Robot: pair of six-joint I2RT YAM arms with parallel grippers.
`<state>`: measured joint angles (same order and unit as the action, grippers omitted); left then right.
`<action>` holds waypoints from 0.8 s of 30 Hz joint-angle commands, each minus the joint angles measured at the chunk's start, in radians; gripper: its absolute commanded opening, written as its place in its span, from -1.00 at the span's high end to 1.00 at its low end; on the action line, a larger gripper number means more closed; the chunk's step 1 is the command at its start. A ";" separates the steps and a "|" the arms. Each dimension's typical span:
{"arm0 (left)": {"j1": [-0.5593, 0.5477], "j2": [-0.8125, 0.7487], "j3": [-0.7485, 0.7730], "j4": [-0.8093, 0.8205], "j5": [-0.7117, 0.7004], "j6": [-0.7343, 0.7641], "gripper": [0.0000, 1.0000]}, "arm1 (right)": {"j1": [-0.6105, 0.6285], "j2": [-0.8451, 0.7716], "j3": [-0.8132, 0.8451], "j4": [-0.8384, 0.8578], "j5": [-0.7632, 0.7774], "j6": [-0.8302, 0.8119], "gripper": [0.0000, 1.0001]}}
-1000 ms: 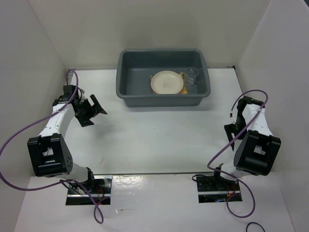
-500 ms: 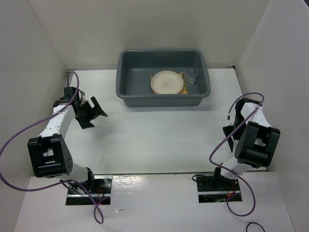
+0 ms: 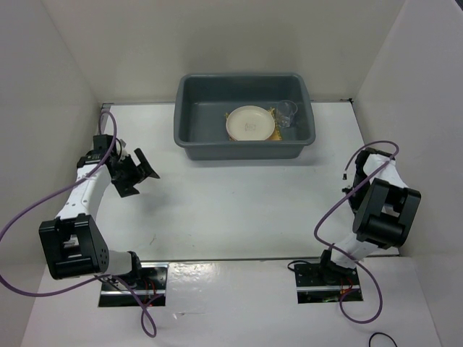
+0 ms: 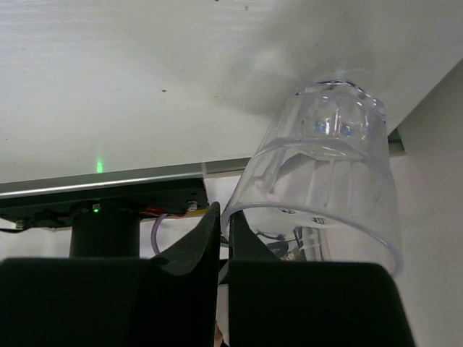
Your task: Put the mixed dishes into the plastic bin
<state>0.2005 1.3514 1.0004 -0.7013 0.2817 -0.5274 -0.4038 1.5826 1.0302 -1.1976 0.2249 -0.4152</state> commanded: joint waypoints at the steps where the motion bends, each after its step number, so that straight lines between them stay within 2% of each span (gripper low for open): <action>1: 0.005 -0.035 -0.005 -0.007 -0.007 -0.002 -1.00 | -0.006 -0.035 -0.012 0.043 0.004 0.001 1.00; 5: 0.005 -0.035 -0.005 -0.007 -0.016 -0.002 -1.00 | 0.006 -0.061 0.115 0.003 -0.025 0.001 1.00; 7: 0.005 -0.035 -0.005 -0.007 -0.016 -0.002 -1.00 | 0.029 -0.047 0.308 -0.045 -0.048 0.010 1.00; 8: 0.005 -0.035 -0.005 -0.007 -0.016 -0.002 -1.00 | 0.052 -0.036 0.391 -0.068 -0.121 -0.003 1.00; 9: 0.005 -0.035 -0.005 -0.007 -0.016 -0.002 -1.00 | 0.068 -0.024 0.557 -0.085 -0.146 -0.004 1.00; 11: 0.005 -0.035 -0.005 -0.007 -0.016 -0.002 -1.00 | 0.114 0.019 0.709 -0.100 -0.177 0.006 1.00; 13: 0.005 -0.035 -0.005 -0.007 -0.027 -0.002 -1.00 | 0.224 0.046 0.884 -0.100 -0.165 0.006 1.00; 15: 0.005 -0.026 -0.005 0.003 -0.027 -0.002 -1.00 | 0.339 0.109 1.031 -0.100 -0.127 0.015 1.00; 17: 0.005 -0.026 -0.005 0.003 -0.027 -0.002 -1.00 | 0.391 0.157 1.128 -0.100 -0.127 0.015 1.00; 20: 0.005 -0.037 -0.005 0.003 -0.038 -0.011 -1.00 | 0.476 0.319 1.423 -0.100 -0.127 0.026 1.00; 24: 0.005 -0.049 -0.005 0.003 -0.047 -0.011 -1.00 | 0.598 0.514 1.703 -0.100 -0.107 -0.016 1.00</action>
<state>0.2005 1.3403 0.9985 -0.7055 0.2455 -0.5301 0.1356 1.9892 2.5832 -1.2827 0.0952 -0.4084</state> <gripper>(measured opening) 0.998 0.018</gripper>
